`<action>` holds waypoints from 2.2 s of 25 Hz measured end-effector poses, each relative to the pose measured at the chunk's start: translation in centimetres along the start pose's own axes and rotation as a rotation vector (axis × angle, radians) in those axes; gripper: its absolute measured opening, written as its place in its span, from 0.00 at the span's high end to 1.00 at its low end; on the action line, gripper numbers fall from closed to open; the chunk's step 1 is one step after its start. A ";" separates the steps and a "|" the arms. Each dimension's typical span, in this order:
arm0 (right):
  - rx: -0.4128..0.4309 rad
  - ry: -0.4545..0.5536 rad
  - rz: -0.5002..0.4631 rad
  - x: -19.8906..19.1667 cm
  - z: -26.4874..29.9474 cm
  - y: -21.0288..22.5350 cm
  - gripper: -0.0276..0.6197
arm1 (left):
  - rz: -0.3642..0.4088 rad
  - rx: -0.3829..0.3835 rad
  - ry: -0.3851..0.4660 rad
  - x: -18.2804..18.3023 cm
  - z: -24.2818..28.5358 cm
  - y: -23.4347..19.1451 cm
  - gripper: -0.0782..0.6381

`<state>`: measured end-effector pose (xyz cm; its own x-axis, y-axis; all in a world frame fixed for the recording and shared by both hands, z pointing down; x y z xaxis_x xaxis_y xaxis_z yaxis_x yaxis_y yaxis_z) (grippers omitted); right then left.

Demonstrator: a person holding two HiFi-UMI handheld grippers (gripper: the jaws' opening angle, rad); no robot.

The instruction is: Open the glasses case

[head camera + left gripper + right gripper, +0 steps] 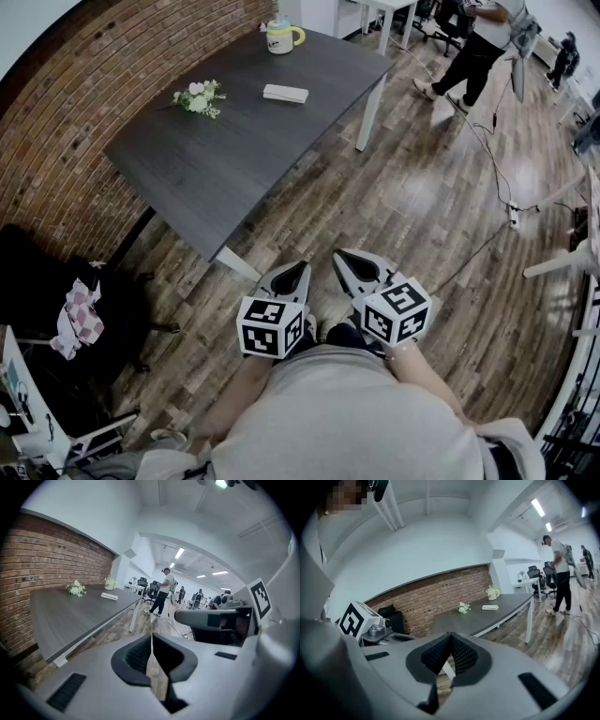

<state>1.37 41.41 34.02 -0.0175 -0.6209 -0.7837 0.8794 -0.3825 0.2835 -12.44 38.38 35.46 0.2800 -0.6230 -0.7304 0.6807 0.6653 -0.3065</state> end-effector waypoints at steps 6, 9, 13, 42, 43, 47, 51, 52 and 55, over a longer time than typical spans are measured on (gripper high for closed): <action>0.006 -0.003 -0.014 0.3 0.4 -0.4 0.95 | 0.007 -0.015 0.010 0.6 0.1 -0.4 0.85; 0.015 -0.012 -0.033 0.4 0.8 -0.7 0.95 | 0.019 -0.024 0.006 0.9 0.3 -0.6 0.85; 0.041 0.002 -0.036 1.0 1.5 -1.2 0.95 | 0.027 -0.024 0.016 1.5 0.2 -1.6 0.85; -0.023 -0.011 0.006 5.5 8.9 3.5 0.75 | -0.065 -0.052 0.002 5.1 4.7 -9.4 0.85; -0.016 -0.008 0.001 6.1 9.5 4.1 0.74 | -0.068 -0.046 0.007 5.7 5.1 -9.8 0.85; 0.010 0.002 -0.022 9.0 11.7 6.6 0.73 | -0.068 -0.011 0.029 9.2 7.3 -11.7 0.85; 0.046 -0.012 -0.053 11.8 13.5 9.3 0.72 | -0.095 0.011 0.039 12.8 10.0 -13.4 0.85; 0.048 -0.008 -0.065 12.7 13.7 10.1 0.72 | -0.096 0.013 0.049 13.9 10.6 -13.6 0.85; 0.052 0.007 -0.095 15.5 14.5 12.9 0.72 | -0.090 0.020 0.073 17.1 12.7 -13.8 0.85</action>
<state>5.52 16.90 33.52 -0.0957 -0.5754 -0.8123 0.8483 -0.4740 0.2359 -8.43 13.33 35.01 0.1671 -0.6479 -0.7432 0.7146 0.5989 -0.3614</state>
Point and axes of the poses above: the fingertips, and each gripper's own axes: z forward along the fingers, y to its right, x out of its top, the point moved 7 cm from there along -z, backward along the fingers, and after that the axes turned 15 degrees about -y, right-handed, at the moved point
